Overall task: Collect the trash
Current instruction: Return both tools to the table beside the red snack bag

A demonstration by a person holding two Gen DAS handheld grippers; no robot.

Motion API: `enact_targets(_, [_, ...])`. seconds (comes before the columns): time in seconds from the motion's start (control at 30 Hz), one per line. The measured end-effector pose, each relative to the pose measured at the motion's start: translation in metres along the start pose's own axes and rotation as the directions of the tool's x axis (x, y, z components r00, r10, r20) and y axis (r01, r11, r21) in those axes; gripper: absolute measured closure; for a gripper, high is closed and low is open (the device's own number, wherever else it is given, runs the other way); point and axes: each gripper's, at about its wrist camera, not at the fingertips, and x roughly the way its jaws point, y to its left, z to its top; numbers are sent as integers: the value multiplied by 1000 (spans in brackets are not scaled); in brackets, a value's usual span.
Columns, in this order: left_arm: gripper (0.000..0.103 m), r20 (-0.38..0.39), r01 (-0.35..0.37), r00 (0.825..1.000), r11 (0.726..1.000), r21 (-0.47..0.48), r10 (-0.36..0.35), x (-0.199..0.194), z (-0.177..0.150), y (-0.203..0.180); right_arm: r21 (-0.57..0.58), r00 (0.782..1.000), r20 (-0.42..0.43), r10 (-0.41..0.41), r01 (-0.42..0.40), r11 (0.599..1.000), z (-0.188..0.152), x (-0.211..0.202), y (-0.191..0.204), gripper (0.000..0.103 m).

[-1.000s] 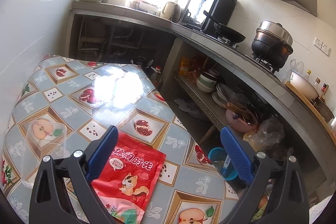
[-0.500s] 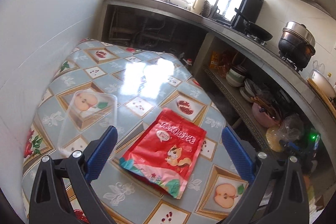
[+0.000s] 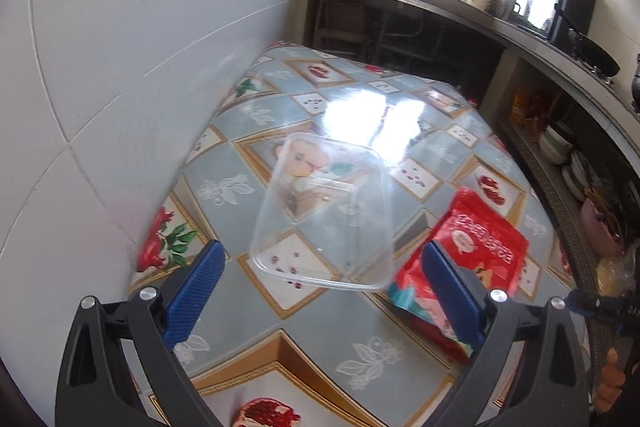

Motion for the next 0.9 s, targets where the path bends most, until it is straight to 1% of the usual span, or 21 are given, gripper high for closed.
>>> enact_targets(0.07, [20,-17,-75,997,997,6,75,12,4,9,37,999,-49,14,-12,999,-1,16,3,43])
enact_targets(0.1, [26,-19,-110,994,994,7,110,14,5,12,47,998,-65,19,-16,999,-1,22,5,45])
enact_targets(0.13, [29,-10,-114,993,994,5,114,12,5,13,53,998,-65,17,-14,998,0,24,8,46])
enact_targets(0.17, [32,3,-92,996,996,6,92,8,4,13,55,998,-61,12,-9,998,1,24,11,46])
enact_targets(0.2, [33,21,-52,998,999,16,51,2,2,10,56,998,-61,11,-8,998,3,25,12,46])
enact_targets(0.23, [33,47,9,999,999,42,-11,-7,-1,4,64,998,-63,15,-11,998,7,25,9,47])
enact_targets(0.27, [34,72,75,994,994,79,-80,-18,-4,-7,73,998,-65,20,-16,997,8,26,10,48])
enact_targets(0.3, [34,81,141,985,982,124,-152,-27,-9,-19,77,997,-69,18,-12,997,9,28,10,54])
enact_targets(0.33, [34,72,192,976,968,163,-205,-30,-14,-29,79,997,-72,13,-7,997,11,30,10,59])
enact_targets(0.4, [39,21,270,959,933,238,-282,-29,-25,-53,76,997,-79,1,5,997,13,35,10,68])
enact_targets(0.43, [40,-5,285,956,923,258,-294,-26,-30,-62,75,997,-82,-2,8,997,15,33,8,72])
enact_targets(0.5, [46,-64,312,950,914,259,-306,-13,-36,-79,80,996,-86,-2,9,997,20,37,10,74])
enact_targets(0.53, [46,-83,325,946,911,253,-315,-8,-38,-85,79,997,-83,-5,12,997,22,37,11,75])
enact_targets(0.57, [46,-94,327,945,912,249,-314,-2,-38,-91,75,997,-73,-13,19,997,22,35,12,75])
enact_targets(0.6, [46,-98,318,948,914,252,-303,4,-39,-95,72,998,-64,-19,24,997,22,32,13,75])
enact_targets(0.7, [46,-139,291,955,912,290,-261,20,-45,-111,92,999,-46,-19,23,996,19,23,7,75])
enact_targets(0.73, [46,-159,285,956,911,299,-247,26,-48,-114,100,999,-42,-21,26,995,18,21,4,75])
enact_targets(0.77, [46,-181,290,953,908,303,-244,31,-50,-118,108,999,-40,-25,29,994,16,18,0,75])
enact_targets(0.83, [46,-240,316,937,906,283,-252,39,-59,-123,122,999,-40,-28,33,992,14,16,-6,75])
enact_targets(0.87, [46,-271,336,925,905,261,-265,43,-62,-124,128,999,-40,-30,35,991,13,15,-9,75])
enact_targets(0.9, [46,-306,360,909,904,232,-284,47,-67,-124,136,999,-39,-32,37,990,12,13,-12,75])
